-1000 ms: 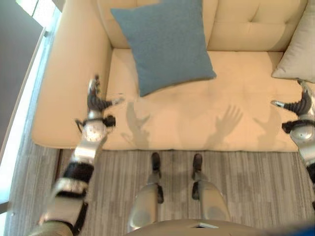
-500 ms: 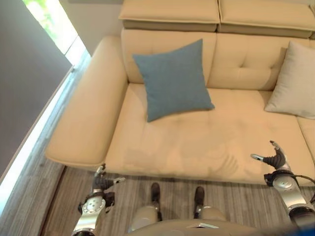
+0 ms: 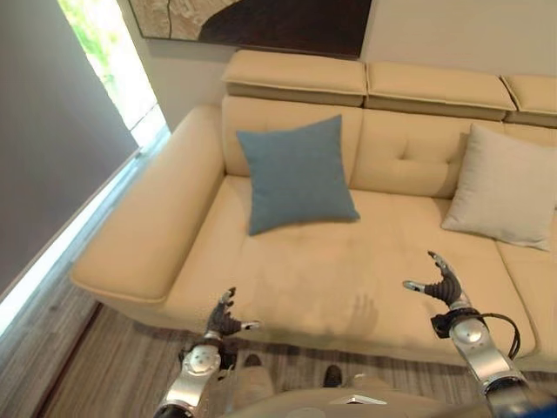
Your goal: Pick up all the scattered cushions and arrange them neatly on the sofa.
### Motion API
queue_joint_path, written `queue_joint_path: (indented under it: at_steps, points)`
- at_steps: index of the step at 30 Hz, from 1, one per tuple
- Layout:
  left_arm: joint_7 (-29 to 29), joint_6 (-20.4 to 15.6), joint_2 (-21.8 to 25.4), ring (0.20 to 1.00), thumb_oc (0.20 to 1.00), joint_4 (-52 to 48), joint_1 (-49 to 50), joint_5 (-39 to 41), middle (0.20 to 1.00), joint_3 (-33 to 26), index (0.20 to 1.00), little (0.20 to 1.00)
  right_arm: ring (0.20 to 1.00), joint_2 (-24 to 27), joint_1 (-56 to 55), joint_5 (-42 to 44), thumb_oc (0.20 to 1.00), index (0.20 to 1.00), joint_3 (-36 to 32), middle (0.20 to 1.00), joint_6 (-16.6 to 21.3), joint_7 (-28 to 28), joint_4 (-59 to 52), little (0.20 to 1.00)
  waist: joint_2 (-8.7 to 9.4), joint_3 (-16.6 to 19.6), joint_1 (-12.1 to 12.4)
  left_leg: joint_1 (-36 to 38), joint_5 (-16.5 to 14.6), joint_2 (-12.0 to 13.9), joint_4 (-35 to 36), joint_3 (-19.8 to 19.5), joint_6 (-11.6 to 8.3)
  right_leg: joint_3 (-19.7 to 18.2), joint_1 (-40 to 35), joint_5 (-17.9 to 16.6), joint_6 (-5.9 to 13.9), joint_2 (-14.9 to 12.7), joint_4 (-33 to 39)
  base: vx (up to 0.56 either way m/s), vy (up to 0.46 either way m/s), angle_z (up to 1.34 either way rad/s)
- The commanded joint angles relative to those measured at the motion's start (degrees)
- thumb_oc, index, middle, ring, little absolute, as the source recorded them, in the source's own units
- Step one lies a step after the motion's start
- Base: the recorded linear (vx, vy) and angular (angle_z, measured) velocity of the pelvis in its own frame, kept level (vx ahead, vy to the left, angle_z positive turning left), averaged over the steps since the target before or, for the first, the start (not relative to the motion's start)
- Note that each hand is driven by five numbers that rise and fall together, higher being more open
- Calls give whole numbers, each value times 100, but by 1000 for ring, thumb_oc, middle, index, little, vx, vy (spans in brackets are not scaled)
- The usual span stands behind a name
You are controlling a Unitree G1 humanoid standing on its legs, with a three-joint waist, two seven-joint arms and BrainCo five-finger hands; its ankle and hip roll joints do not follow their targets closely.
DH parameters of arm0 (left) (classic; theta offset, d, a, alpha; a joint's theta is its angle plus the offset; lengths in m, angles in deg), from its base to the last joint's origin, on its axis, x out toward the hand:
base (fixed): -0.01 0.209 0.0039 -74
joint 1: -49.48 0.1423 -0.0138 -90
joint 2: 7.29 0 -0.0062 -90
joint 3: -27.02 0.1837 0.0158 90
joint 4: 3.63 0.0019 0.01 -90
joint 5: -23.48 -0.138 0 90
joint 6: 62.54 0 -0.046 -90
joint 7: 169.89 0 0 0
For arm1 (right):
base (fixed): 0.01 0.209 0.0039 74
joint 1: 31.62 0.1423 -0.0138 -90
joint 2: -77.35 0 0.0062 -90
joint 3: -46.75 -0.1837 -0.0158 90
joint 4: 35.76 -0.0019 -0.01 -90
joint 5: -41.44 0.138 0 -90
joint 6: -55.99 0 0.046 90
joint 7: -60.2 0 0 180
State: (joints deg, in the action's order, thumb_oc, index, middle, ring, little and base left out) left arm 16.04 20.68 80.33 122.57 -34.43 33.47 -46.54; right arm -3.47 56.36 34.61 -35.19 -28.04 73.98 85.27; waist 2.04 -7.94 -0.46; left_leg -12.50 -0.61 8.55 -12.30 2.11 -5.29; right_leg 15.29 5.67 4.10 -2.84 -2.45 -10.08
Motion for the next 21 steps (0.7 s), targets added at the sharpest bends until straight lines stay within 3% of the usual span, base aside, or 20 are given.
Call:
queue_joint_path:
  at_steps: [1,3,11,13,16,18,21]
  points:
    - [-33,-252,239,1000,1000,-360,-255,-113,1000,-68,1000,1000,1000,151,406,207,1000,1000,-58,1000,214,123,-203,1000,256,30,146,-138,71,-219,271,4,6,-362,-1000,694,628,-161,744,185,152,23]
    - [-2,-271,224,1000,1000,-405,-257,-44,1000,-76,1000,1000,1000,115,447,221,1000,1000,5,1000,204,94,-220,1000,222,86,169,19,94,-246,641,-114,25,-401,-1011,734,712,-139,700,146,135,-4]
    - [74,-289,488,1000,1000,-709,-331,4,1000,-174,1000,1000,1000,-58,650,151,1000,1000,196,1000,60,6,-253,1000,450,188,312,152,-369,-494,327,104,291,-598,-812,557,1060,-604,332,116,152,-36]
    - [71,-284,546,1000,1000,-767,-311,9,1000,-226,1000,1000,1000,-98,667,164,1000,1000,167,1000,57,-37,-296,1000,474,194,375,250,-495,-572,306,158,424,-647,-660,505,1155,-736,-45,131,174,-3]
    - [88,-270,613,1000,1000,-868,-299,39,1000,-282,1000,1000,1000,-165,730,144,1000,1000,157,1000,67,-59,-450,1000,402,34,348,472,-619,-715,324,158,689,-718,-135,6,1311,-930,-1233,94,195,-14]
    - [99,-264,602,1000,1000,-890,-307,33,1000,-305,1000,1000,1000,-205,765,144,1000,1000,161,1000,78,-55,-498,1000,362,-21,365,628,-655,-749,403,151,727,-615,117,-14,1235,-969,-1402,103,105,0]
    - [111,-288,582,1000,1000,-945,-313,50,1000,-303,1000,1000,1000,-180,792,139,1000,1000,188,1000,67,-73,-514,1000,339,-75,298,813,-679,-800,536,65,711,-552,255,96,1115,-826,-989,106,-1,-6]
